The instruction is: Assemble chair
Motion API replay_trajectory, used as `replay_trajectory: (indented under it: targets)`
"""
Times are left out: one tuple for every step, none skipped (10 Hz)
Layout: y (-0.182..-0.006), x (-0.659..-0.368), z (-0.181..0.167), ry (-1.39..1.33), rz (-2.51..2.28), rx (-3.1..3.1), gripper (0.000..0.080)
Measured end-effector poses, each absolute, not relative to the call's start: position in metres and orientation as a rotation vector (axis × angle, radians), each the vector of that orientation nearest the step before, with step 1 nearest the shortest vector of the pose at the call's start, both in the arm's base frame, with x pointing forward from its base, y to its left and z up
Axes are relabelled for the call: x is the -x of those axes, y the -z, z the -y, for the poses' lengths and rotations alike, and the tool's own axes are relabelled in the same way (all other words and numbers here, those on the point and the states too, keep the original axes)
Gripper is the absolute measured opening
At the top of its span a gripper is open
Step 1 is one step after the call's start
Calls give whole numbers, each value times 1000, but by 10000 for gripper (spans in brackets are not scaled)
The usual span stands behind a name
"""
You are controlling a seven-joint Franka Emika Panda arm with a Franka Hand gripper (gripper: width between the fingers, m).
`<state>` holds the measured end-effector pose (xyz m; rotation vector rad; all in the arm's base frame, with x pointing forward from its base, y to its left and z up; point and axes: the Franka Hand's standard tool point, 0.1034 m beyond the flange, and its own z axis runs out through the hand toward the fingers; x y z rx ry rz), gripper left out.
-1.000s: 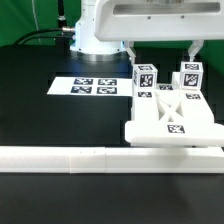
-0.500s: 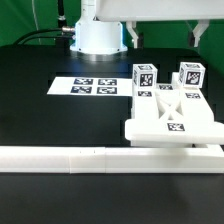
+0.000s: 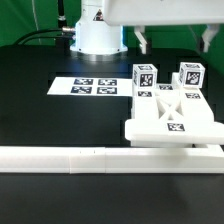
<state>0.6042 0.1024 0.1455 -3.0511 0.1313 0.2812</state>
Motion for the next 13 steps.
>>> replay_trajectory:
  targets:
    - [-144, -608, -110, -236, -119, 3055, 649]
    - [-142, -607, -112, -232, -111, 3056, 649]
    - [-142, -608, -110, -232, -116, 3056, 649]
    - [-142, -608, -110, -233, -116, 3056, 649]
    - [-142, -608, -110, -233, -116, 3056, 649]
    - [-140, -609, -113, -206, -113, 3057, 649]
    - [-134, -609, -120, -163, -98, 3058, 649]
    - [-131, -607, -123, -165, -89, 3060, 649]
    - [-129, -608, -126, -168, -83, 3060, 649]
    - [-127, -608, -128, -169, -77, 3061, 649]
    - [-126, -607, -128, -171, -77, 3061, 649]
    - [-124, -606, -126, -172, -77, 3062, 649]
    - [-122, -604, -123, -177, -83, 3063, 649]
